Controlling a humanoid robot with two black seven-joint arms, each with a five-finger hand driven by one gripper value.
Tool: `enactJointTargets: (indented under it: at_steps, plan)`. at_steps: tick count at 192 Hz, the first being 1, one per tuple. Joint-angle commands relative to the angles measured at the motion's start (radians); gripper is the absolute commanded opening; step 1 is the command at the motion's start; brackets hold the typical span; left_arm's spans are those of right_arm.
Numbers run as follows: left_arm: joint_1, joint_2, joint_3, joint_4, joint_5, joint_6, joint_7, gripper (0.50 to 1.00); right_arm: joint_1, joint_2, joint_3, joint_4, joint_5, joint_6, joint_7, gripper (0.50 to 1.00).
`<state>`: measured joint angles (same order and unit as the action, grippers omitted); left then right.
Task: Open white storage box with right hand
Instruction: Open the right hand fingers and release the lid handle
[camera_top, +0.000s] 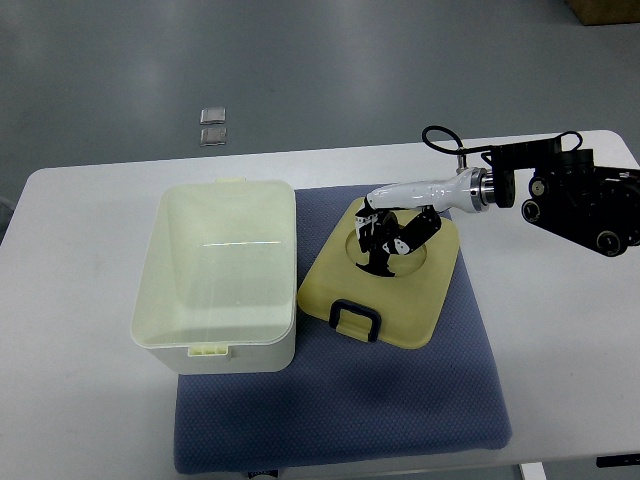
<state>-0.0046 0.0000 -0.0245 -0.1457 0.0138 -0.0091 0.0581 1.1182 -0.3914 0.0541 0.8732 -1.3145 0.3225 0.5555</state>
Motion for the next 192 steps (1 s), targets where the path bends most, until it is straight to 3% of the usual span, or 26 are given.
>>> enactJointTargets:
  at_steps: [1,66,81,92,100,116,127,192]
  plan:
    - [0.0,0.0,0.0,0.0,0.0,0.0,0.0,1.0,-0.004,0.013,0.0,0.003,0.0,0.003,0.0,0.5]
    - [0.0,0.0,0.0,0.0,0.0,0.0,0.0,1.0,-0.024,0.019,-0.002,0.003,0.0,0.009,0.0,0.502]
    - [0.0,0.0,0.0,0.0,0.0,0.0,0.0,1.0,-0.035,0.019,-0.002,0.001,0.001,0.009,0.0,0.609]
    - [0.0,0.0,0.0,0.0,0.0,0.0,0.0,1.0,-0.038,0.019,0.0,0.001,0.009,0.009,-0.006,0.782]
    - [0.0,0.0,0.0,0.0,0.0,0.001,0.0,1.0,-0.04,0.019,0.001,0.0,0.017,0.012,-0.008,0.85]
    - [0.0,0.0,0.0,0.0,0.0,0.0,0.0,1.0,-0.043,0.017,0.004,0.001,0.018,0.015,-0.008,0.866]
    - [0.0,0.0,0.0,0.0,0.0,0.0,0.0,1.0,-0.041,0.014,0.01,0.001,0.023,0.023,-0.008,0.913]
    - [0.0,0.0,0.001,0.0,0.0,0.0,0.0,1.0,-0.02,-0.015,0.07,0.0,0.144,0.075,-0.008,0.924]
